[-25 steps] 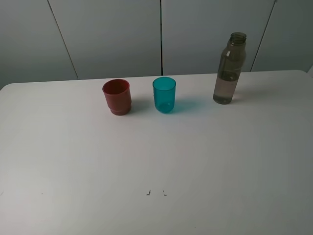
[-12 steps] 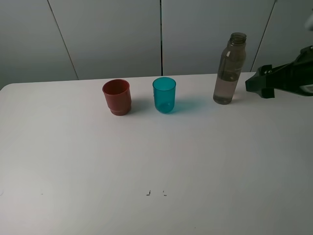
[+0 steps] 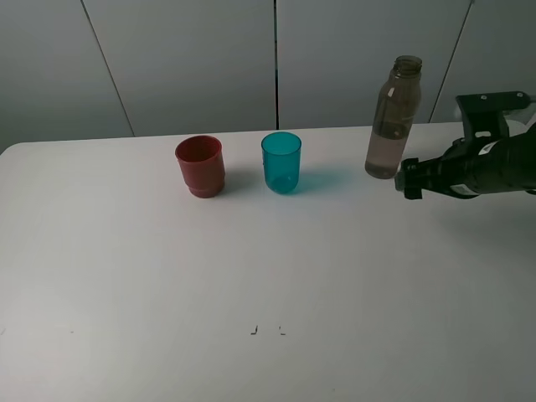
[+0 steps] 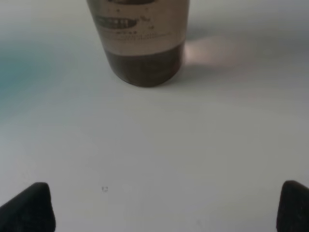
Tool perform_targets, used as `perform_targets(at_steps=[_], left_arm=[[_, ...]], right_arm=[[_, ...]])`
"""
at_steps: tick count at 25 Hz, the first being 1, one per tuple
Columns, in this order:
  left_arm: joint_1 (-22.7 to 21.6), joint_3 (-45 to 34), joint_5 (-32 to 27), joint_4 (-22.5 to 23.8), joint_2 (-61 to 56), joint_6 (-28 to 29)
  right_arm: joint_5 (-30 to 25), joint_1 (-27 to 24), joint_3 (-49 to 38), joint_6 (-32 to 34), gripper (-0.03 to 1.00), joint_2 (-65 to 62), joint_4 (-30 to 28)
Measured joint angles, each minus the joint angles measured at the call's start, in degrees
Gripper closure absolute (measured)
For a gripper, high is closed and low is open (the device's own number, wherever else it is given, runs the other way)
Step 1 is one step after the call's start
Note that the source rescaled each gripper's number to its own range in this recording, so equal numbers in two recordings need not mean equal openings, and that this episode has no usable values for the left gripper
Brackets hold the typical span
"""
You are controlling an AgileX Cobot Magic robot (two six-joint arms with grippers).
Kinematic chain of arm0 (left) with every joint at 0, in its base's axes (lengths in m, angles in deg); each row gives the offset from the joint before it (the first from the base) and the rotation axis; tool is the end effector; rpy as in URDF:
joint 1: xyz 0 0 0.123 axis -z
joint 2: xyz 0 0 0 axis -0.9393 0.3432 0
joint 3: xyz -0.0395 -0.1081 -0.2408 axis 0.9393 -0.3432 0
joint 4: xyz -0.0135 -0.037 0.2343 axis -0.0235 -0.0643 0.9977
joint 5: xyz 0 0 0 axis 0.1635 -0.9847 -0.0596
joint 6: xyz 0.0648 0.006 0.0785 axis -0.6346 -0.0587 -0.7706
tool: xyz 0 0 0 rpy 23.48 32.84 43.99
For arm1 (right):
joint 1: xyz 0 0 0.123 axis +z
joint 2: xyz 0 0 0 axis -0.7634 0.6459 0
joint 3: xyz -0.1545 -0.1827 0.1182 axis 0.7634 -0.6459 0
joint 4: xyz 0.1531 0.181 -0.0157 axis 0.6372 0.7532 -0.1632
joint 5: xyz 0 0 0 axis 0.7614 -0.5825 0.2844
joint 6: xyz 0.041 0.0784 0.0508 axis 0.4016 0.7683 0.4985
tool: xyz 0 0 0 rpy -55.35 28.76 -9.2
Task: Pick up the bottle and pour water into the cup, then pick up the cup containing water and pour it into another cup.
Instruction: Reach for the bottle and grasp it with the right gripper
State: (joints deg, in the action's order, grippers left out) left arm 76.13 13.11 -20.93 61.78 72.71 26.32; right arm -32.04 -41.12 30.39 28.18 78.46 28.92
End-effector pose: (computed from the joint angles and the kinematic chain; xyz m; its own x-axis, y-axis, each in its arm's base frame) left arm 0.0082 0.0010 0.2659 -0.4658 0.0607 -0.8828 0.0960 0.9952 0.0177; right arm 0.2794 0.0390 0.1177 -0.7471 -0.0596 -0.6620 -0.0888 0.9960 0.0105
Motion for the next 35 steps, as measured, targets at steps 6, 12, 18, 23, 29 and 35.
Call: perform_targets(at_steps=[6,12,18,23,29,35], left_arm=[[0.0,0.0,0.0,0.0,0.0,0.0],[0.0,0.0,0.0,0.0,0.0,0.0],[0.0,0.0,0.0,0.0,0.0,0.0],[0.0,0.0,0.0,0.0,0.0,0.0],[0.0,0.0,0.0,0.0,0.0,0.0],[0.0,0.0,0.0,0.0,0.0,0.0]], right_arm=[[11.27,0.0,0.0,13.77,-0.03,5.37,-13.36],[29.9,0.13,0.1,20.32,-0.03,13.11,-20.61],[34.46,0.4,1.53,20.14,-0.03,19.75,-17.57],[34.97,0.4,5.31,17.74,-0.03,22.53,-16.62],[35.2,0.4,7.57,13.07,-0.03,22.76,-10.03],[35.31,0.4,8.33,9.86,-0.03,22.76,-10.03]])
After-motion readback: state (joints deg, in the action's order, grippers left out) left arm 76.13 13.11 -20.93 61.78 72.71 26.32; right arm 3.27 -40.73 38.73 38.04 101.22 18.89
